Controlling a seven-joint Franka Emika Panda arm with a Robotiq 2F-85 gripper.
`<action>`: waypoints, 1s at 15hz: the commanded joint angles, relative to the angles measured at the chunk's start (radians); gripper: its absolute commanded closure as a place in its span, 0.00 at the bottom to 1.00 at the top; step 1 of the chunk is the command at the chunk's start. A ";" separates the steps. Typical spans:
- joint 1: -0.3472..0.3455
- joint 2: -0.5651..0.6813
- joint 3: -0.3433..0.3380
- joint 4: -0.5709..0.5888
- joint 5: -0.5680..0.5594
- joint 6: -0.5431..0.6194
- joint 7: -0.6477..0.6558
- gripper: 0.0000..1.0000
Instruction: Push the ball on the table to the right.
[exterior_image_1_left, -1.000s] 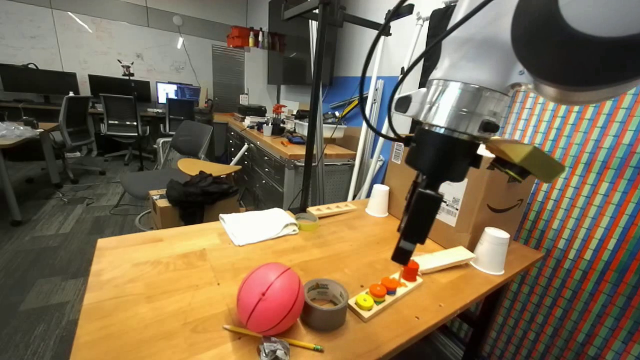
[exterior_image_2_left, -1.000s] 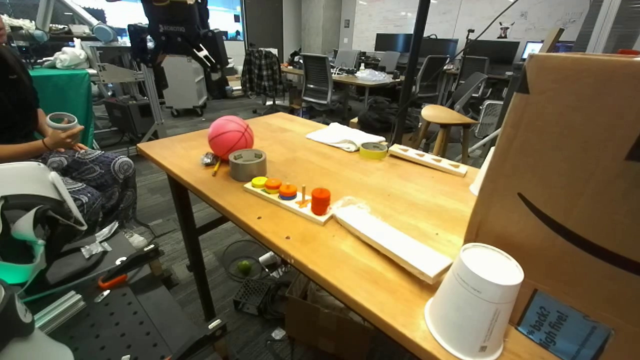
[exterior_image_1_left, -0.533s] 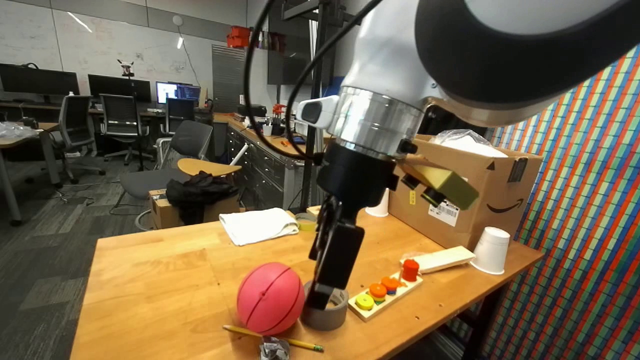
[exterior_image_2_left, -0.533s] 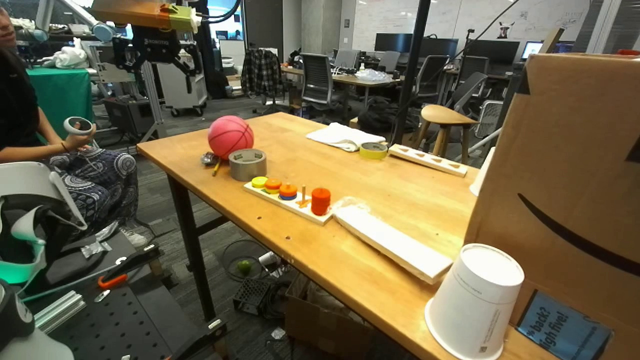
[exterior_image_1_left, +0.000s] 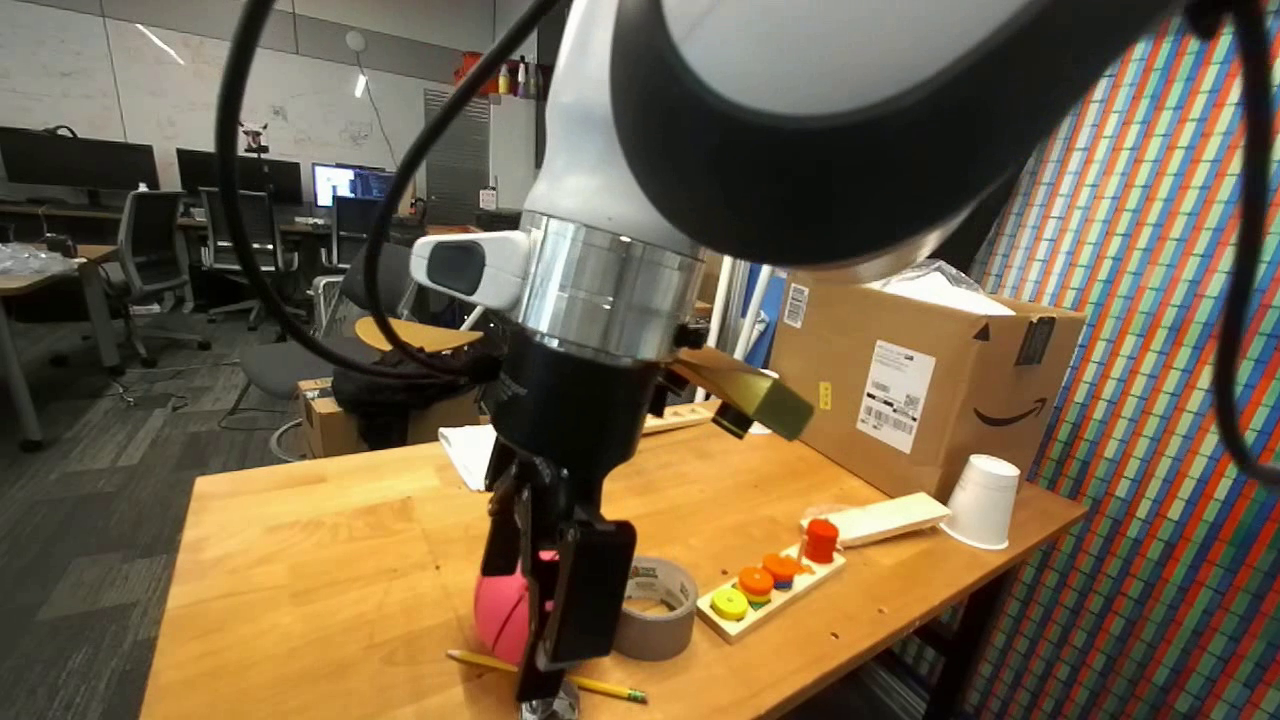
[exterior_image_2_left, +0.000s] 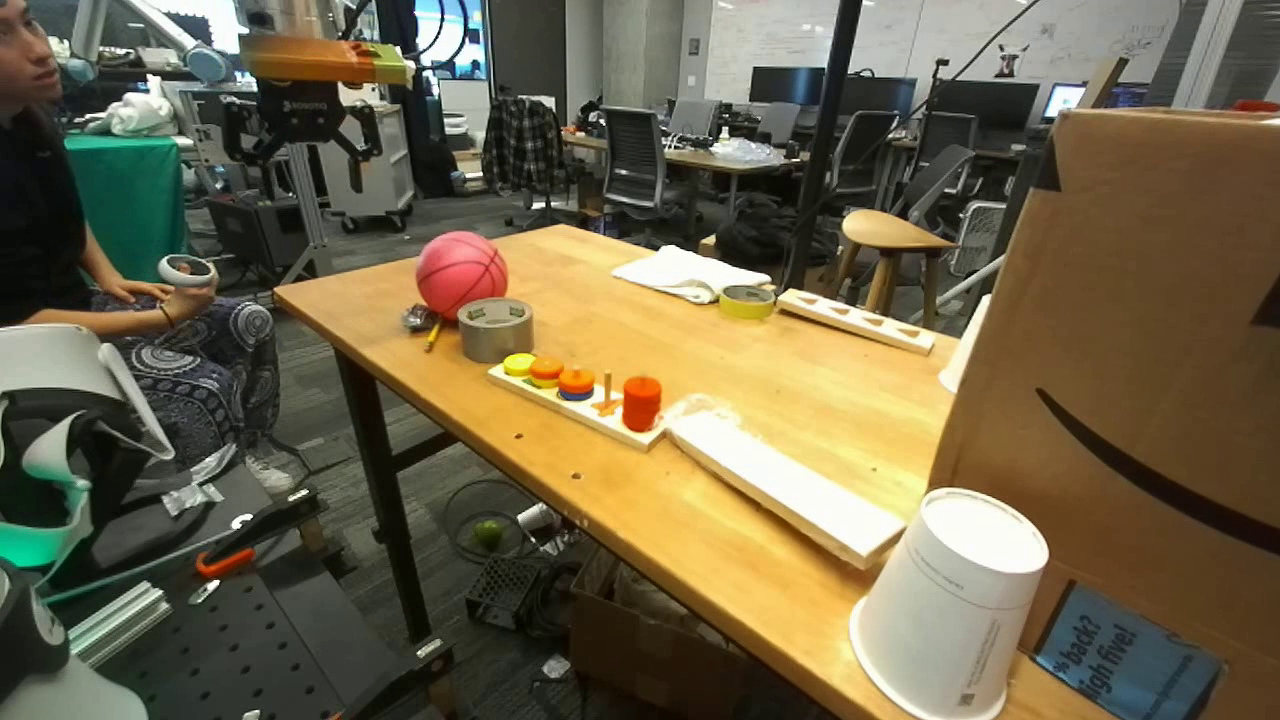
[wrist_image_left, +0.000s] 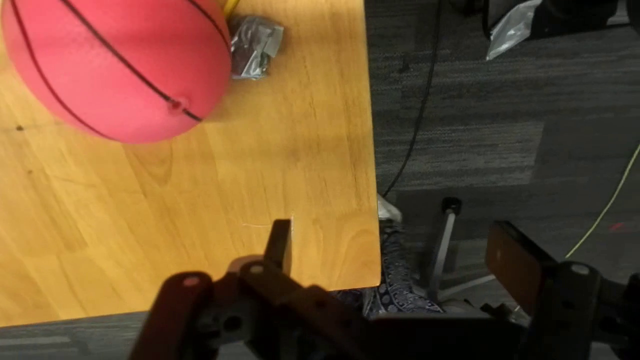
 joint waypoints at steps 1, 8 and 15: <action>-0.063 0.102 0.006 0.113 -0.010 -0.027 -0.245 0.00; -0.211 0.266 0.032 0.254 0.043 -0.021 -0.767 0.00; -0.284 0.304 0.096 0.251 0.097 -0.202 -1.057 0.00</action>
